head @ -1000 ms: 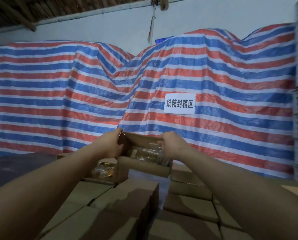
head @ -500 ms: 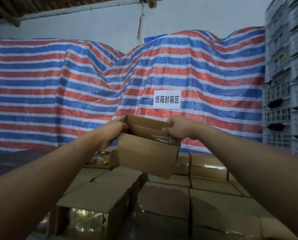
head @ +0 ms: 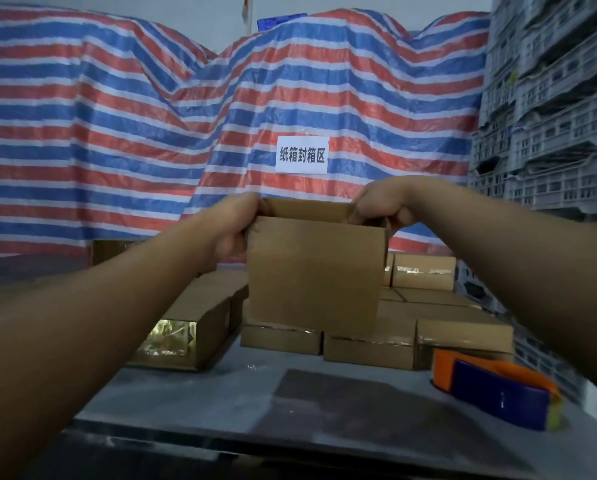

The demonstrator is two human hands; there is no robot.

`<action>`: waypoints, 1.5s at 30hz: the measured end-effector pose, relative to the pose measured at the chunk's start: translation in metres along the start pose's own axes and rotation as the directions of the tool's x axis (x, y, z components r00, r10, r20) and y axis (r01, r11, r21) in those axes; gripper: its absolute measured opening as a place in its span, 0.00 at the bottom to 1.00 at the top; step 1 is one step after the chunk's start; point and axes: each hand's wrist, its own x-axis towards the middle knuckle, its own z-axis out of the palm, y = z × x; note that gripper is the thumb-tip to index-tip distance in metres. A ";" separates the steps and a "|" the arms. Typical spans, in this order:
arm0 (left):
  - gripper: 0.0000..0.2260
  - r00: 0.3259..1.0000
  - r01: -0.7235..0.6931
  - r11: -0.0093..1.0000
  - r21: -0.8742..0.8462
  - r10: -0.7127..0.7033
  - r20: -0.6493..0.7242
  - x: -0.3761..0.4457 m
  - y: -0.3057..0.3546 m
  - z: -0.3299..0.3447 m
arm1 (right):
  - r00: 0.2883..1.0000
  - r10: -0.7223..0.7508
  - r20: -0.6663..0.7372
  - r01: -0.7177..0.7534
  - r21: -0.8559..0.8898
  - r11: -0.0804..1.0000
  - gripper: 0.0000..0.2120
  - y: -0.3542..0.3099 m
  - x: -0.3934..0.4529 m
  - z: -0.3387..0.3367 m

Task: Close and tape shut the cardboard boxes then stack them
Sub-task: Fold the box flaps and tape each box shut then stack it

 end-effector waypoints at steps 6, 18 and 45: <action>0.08 0.999 0.038 0.999 -0.030 -0.037 0.011 0.008 -0.028 0.032 | 0.997 0.077 0.020 -0.078 0.048 0.996 0.05 0.046 0.002 0.011; 0.08 0.981 0.195 0.981 0.021 -0.195 0.006 0.039 -0.096 0.072 | 0.980 0.178 0.089 -0.186 0.088 0.979 0.09 0.127 0.035 0.044; 0.24 0.977 0.174 0.922 -0.346 -0.119 0.175 0.077 -0.145 0.063 | 0.986 0.111 0.128 -0.162 0.519 0.839 0.17 0.166 0.059 0.062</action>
